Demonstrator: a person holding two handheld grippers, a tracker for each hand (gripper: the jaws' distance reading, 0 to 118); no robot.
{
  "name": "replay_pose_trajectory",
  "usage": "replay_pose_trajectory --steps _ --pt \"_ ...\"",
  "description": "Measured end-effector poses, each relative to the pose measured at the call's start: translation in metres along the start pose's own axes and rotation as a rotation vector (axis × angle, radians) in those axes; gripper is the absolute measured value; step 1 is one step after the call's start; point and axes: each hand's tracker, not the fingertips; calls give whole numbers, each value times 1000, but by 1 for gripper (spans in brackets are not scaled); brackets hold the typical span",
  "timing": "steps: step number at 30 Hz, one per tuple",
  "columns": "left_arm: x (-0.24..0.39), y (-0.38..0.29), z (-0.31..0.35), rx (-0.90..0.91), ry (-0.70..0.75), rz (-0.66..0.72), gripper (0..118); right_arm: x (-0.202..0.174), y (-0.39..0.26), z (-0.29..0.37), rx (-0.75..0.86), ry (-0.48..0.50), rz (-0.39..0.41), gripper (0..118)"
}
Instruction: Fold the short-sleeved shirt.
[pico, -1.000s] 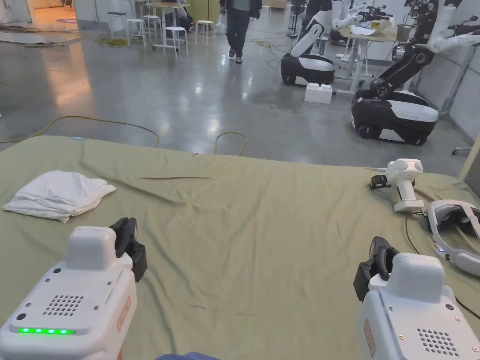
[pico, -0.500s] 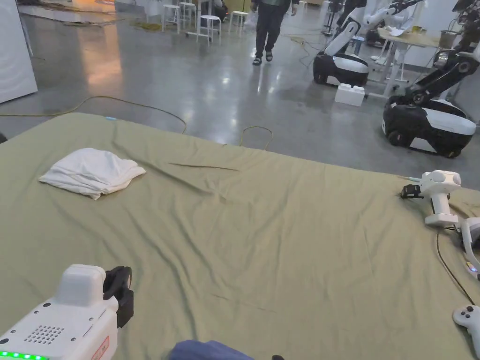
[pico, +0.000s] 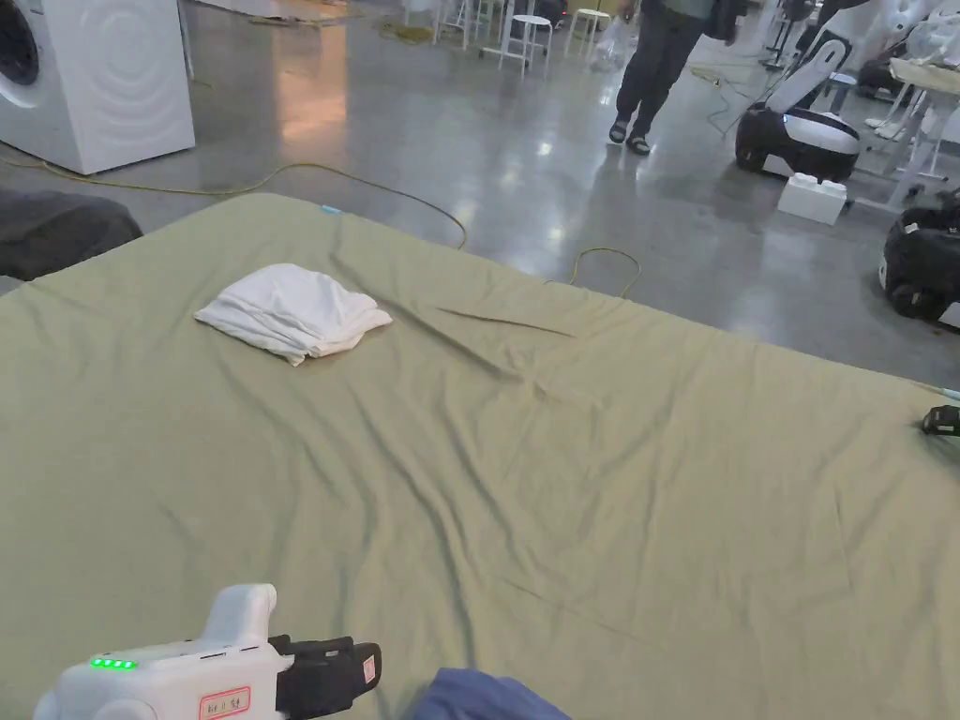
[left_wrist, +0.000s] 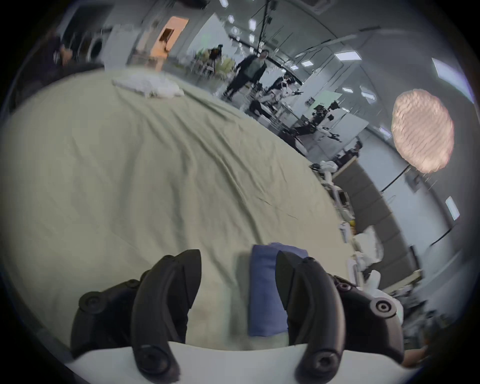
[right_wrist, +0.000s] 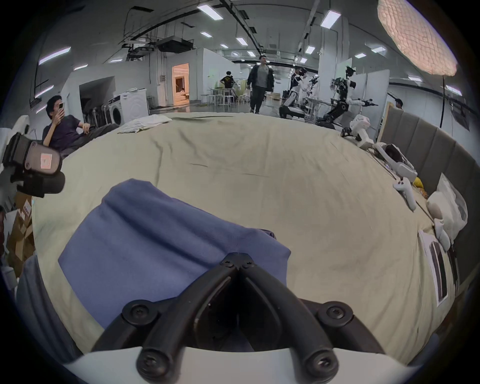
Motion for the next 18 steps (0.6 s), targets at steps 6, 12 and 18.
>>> replay_pose_trajectory --steps 6,12,18 --pt "-19 9 -55 -278 -271 139 72 -3 7 8 -8 7 -3 0" --pt "-24 -17 -123 -537 -479 266 74 -3 8 10 -9 9 1 0" --pt "1 -19 -135 -507 -513 234 73 -1 8 8 -10 10 -7 0"
